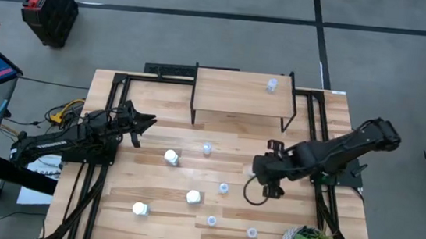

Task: Pick and place medicine bottles onto shelf by color
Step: Put the top transparent pill bottle on the shelf

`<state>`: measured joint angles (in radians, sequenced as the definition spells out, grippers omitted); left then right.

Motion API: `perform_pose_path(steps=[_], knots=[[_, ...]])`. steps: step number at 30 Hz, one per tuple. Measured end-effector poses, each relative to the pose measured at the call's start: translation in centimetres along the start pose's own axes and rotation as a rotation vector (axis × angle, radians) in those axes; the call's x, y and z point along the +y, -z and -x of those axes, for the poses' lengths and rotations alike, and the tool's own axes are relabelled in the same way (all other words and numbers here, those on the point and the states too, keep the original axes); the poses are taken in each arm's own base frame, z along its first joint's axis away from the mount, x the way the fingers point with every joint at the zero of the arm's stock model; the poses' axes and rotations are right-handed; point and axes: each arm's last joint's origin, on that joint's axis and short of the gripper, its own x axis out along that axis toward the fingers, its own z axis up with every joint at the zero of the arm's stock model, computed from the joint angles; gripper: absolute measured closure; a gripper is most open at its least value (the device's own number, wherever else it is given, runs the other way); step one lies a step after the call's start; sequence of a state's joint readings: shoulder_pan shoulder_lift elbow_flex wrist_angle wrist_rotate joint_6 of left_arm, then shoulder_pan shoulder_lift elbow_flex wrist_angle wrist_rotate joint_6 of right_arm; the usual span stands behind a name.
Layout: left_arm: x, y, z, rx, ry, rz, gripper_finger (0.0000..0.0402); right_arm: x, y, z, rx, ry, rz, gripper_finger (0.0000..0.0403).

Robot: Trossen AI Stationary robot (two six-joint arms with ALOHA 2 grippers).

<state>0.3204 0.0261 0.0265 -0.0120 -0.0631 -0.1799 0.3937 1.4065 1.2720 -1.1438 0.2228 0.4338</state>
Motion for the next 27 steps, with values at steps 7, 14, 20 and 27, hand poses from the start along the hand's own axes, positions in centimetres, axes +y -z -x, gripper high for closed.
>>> perform_pose_path(steps=[7, 14, 20, 27], knots=[[0.0, 0.0, 0.0, 0.000, 0.000, 0.000, 0.0326, 0.5, 0.3, 0.9, -0.145, 0.172, -0.049, 0.0223], [0.0, 0.0, 0.0, 0.000, 0.000, 0.000, 0.0326, -0.4, -0.5, 0.3, -0.178, 0.244, -0.136, 0.0223], [0.0, 0.0, 0.0, 0.000, -0.001, 0.000, 0.0326, -2.2, -1.5, -0.8, -0.146, 0.285, -0.205, 0.0223], [0.0, 0.0, 0.0, 0.000, -0.001, 0.000, 0.0326, -2.9, -1.6, -1.1, -0.102, 0.257, -0.233, 0.0223]])
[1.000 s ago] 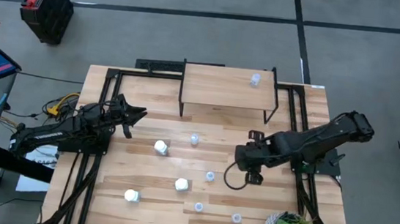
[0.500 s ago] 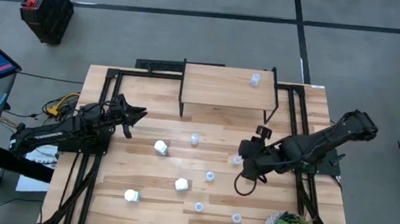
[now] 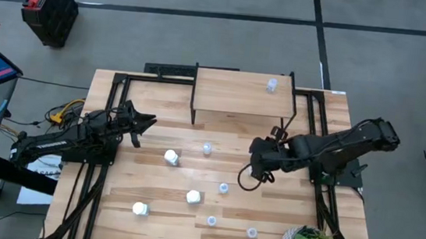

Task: Pick and place medicine bottles onto shelf by color
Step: Put the top transparent pill bottle on the shelf

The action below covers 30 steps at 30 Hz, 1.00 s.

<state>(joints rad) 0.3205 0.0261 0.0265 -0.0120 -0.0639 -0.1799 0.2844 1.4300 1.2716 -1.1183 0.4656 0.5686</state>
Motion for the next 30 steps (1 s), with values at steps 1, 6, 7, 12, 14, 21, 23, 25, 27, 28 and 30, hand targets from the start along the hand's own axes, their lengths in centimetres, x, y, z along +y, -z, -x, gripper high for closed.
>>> perform_pose_path(steps=[1, 6, 7, 12, 14, 21, 23, 25, 27, 28, 30], knots=[[0.0, 0.0, 0.0, 0.000, 0.001, 0.000, 0.0326, 0.0, 0.0, 0.0, -0.001, -0.001, 0.001, 0.0223], [0.0, 0.0, 0.0, 0.000, 0.000, 0.000, 0.0326, 0.1, 0.1, 0.1, 0.001, -0.001, 0.006, 0.0223], [0.0, 0.0, 0.0, 0.000, 0.000, 0.000, 0.0326, 0.1, 0.1, 0.1, 0.001, -0.001, 0.006, 0.0223], [0.0, 0.0, 0.0, -0.002, -0.002, 0.000, 0.0326, -0.4, -0.2, -0.2, 0.005, 0.010, -0.015, 0.0223], [0.0, 0.0, 0.0, -0.002, -0.002, 0.000, 0.0326, -0.7, -0.4, -0.3, 0.005, 0.015, -0.028, 0.0223], [0.0, 0.0, 0.0, -0.002, -0.002, 0.104, 0.0326, -1.4, -0.8, -0.8, 0.027, -0.008, -0.067, 0.0223], [0.0, 0.0, 0.0, -0.002, -0.002, 0.122, 0.0326, -1.5, -0.8, -0.9, 0.040, -0.016, -0.071, 0.0223], [0.0, 0.0, 0.0, -0.002, -0.002, 0.123, 0.0326, -1.6, -0.8, -0.9, 0.053, -0.030, -0.076, 0.0223], [0.0, 0.0, 0.0, -0.002, -0.002, 0.106, 0.0326, -1.7, -0.9, -1.0, 0.060, -0.040, -0.082, 0.0223], [0.0, 0.0, 0.0, -0.002, -0.002, 0.092, 0.0326, -1.7, -0.9, -1.0, 0.067, -0.052, -0.083, 0.0222], [0.0, 0.0, 0.0, -0.002, -0.003, 0.063, 0.0326, -1.6, -0.9, -1.0, 0.076, -0.073, -0.072, 0.0217]])
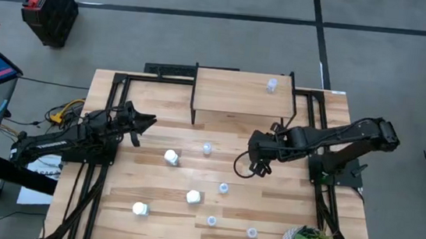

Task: Pick and place medicine bottles onto shelf by color
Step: Put the top transparent pill bottle on the shelf

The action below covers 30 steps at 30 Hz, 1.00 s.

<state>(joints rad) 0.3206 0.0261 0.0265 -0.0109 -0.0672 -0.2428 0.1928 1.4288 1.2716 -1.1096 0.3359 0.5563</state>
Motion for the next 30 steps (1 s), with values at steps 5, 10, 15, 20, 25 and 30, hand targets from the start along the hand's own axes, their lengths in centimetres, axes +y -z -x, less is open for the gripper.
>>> perform_pose_path(steps=[5, 10, 15, 20, 25, 30], knots=[[0.0, 0.0, 0.0, 0.000, 0.000, -0.021, 0.0326, -0.1, -0.1, -0.1, 0.022, -0.029, 0.007, 0.0184], [0.0, 0.0, 0.0, 0.000, 0.000, -0.009, 0.0326, -0.4, -0.3, -0.2, 0.027, -0.034, 0.041, 0.0150], [0.0, 0.0, 0.0, 0.000, 0.000, -0.012, 0.0326, -0.7, -0.4, -0.3, 0.027, -0.032, 0.029, 0.0143], [0.0, 0.0, 0.0, 0.001, 0.002, 0.042, 0.0316, -0.7, -0.4, -0.3, 0.028, -0.031, -0.036, 0.0143], [0.0, 0.0, 0.0, 0.003, 0.006, 0.051, 0.0288, -0.6, -0.4, -0.3, 0.029, -0.033, -0.051, 0.0143], [0.0, 0.0, 0.0, 0.003, 0.006, 0.052, 0.0263, -0.2, 0.4, -1.6, 0.089, -0.108, -0.052, 0.0143]])
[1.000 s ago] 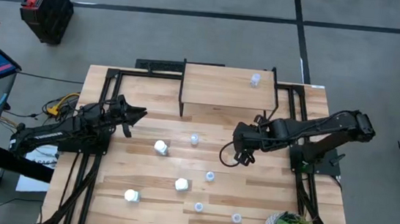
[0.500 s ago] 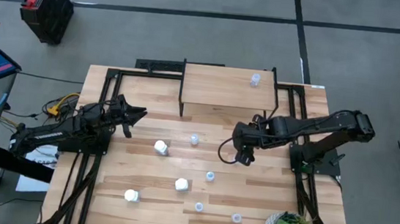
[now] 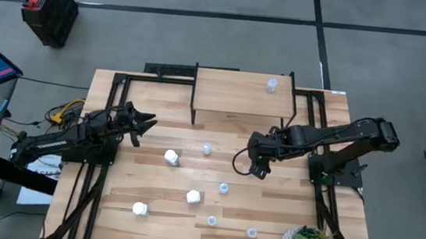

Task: Pick and place medicine bottles onto shelf by color
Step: Put the top transparent pill bottle on the shelf

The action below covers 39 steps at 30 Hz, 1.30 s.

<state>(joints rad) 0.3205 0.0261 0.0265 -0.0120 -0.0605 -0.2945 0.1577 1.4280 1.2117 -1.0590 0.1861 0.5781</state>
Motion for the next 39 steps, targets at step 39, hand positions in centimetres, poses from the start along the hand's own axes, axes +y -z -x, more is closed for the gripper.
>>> perform_pose_path(steps=[39], knots=[[0.0, 0.0, 0.0, -0.001, -0.003, -0.001, 0.0252, 0.3, 4.2, -8.2, -0.039, -0.112, 0.149, 0.0143]])
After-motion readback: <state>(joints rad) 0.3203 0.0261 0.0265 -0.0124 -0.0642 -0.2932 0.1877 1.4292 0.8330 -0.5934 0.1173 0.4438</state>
